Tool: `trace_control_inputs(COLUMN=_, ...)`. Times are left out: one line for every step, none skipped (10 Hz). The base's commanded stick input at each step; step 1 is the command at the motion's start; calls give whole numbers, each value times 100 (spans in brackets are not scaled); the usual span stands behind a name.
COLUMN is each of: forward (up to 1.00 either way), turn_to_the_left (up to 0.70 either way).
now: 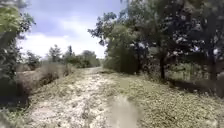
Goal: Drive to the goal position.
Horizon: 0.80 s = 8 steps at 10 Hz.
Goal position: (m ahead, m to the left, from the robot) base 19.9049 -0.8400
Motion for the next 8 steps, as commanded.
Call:
trace_control_inputs(forward=50, turn_to_the_left=0)
trace_control_inputs(forward=50, turn_to_the_left=0)
trace_control_inputs(forward=50, turn_to_the_left=0)
trace_control_inputs(forward=50, turn_to_the_left=0)
trace_control_inputs(forward=50, turn_to_the_left=0)
trace_control_inputs(forward=50, turn_to_the_left=0)
trace_control_inputs(forward=50, turn_to_the_left=0)
trace_control_inputs(forward=50, turn_to_the_left=0)
